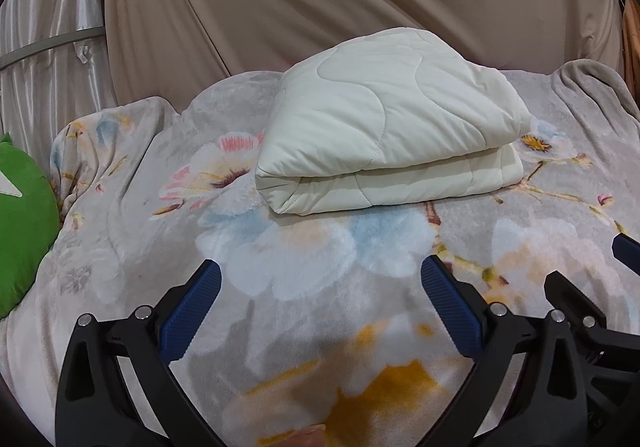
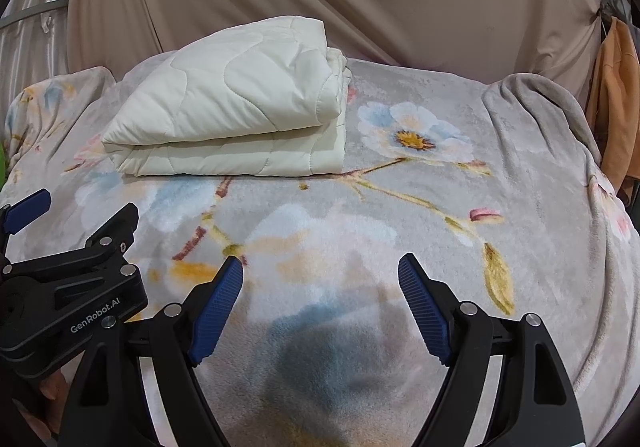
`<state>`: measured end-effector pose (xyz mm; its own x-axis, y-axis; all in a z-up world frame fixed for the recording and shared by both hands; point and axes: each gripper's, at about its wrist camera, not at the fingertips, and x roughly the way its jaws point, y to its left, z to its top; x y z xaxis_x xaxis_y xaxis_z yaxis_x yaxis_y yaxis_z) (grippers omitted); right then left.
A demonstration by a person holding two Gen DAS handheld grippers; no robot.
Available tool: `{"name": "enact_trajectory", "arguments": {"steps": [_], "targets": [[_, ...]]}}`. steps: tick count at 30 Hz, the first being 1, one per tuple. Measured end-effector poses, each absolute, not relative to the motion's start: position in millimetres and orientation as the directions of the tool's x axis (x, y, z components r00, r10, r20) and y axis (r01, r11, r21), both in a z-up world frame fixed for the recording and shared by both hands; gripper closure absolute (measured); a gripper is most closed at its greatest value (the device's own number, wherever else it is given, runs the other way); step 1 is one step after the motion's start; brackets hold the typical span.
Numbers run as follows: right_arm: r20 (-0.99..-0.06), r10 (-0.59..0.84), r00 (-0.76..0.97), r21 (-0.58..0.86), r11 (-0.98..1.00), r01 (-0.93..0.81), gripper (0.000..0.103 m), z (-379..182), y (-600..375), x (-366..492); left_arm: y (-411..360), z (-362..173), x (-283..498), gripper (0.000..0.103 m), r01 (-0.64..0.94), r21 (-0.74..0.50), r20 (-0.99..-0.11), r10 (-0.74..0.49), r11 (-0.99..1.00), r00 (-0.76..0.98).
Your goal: Fold large clothes
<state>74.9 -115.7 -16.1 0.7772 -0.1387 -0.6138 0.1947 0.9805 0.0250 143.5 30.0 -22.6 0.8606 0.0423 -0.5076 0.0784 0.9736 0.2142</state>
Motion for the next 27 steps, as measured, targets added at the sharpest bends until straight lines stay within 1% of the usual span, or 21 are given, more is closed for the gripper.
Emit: {"name": "enact_trajectory", "arguments": {"steps": [27], "targets": [[-0.610, -0.155, 0.777, 0.010, 0.979, 0.203, 0.025, -14.5, -114.5, 73.6, 29.1, -23.2, 142.7, 0.006, 0.075, 0.223, -0.504, 0.049, 0.972, 0.862]]}}
